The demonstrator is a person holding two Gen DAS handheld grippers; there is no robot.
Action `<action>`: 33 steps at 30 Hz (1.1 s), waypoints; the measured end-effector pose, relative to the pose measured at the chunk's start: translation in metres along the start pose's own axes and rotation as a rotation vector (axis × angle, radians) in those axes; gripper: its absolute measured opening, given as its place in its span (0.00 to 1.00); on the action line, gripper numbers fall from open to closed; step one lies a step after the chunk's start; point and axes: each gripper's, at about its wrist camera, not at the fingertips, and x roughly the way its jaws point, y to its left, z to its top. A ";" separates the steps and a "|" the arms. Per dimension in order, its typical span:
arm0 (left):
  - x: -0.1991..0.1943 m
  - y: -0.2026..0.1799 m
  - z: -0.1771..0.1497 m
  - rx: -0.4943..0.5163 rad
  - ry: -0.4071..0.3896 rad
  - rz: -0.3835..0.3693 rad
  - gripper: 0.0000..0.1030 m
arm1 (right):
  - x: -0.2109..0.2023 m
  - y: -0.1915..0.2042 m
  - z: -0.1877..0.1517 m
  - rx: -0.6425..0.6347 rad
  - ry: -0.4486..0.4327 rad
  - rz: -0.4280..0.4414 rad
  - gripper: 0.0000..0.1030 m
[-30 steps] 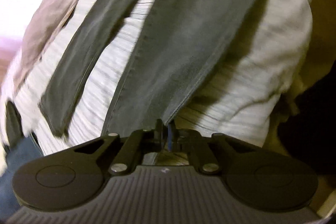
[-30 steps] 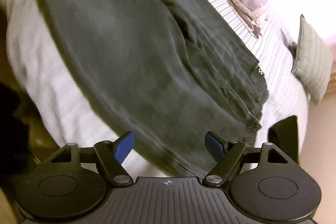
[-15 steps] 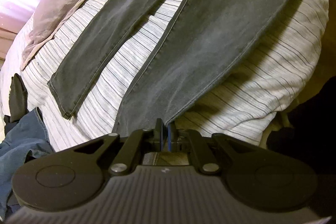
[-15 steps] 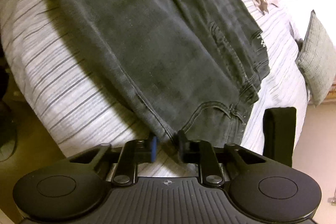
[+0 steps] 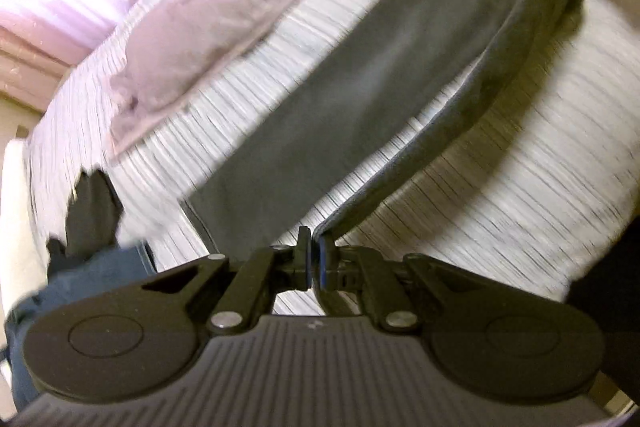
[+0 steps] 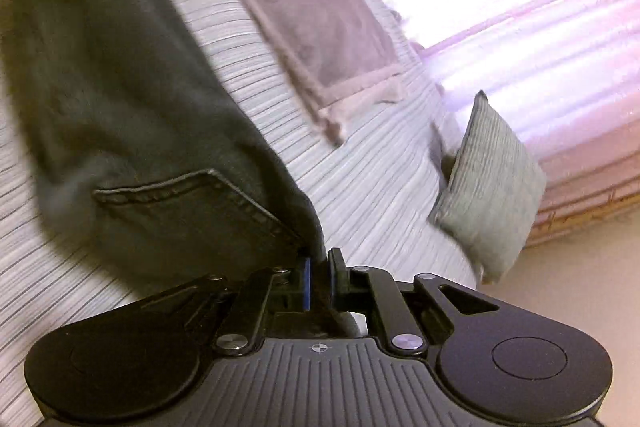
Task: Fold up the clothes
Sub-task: 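Lift the held leg with both grippers and lay it over the other leg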
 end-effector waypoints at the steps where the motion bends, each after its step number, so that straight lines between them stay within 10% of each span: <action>1: 0.009 0.016 0.010 -0.003 -0.004 -0.011 0.03 | 0.018 -0.007 0.010 -0.006 0.003 -0.001 0.07; 7: 0.107 0.078 0.065 0.016 0.024 -0.016 0.05 | 0.129 -0.008 0.056 -0.041 0.058 0.035 0.10; 10: 0.154 0.082 0.077 0.019 0.052 0.006 0.29 | 0.168 0.006 0.064 -0.030 0.132 -0.017 0.82; 21: 0.162 0.082 0.051 -0.100 0.049 0.050 0.46 | 0.091 0.039 0.070 0.325 0.108 0.157 0.82; 33: 0.114 0.118 0.029 -0.173 0.061 0.120 0.57 | 0.030 0.082 0.117 0.323 -0.115 0.336 0.82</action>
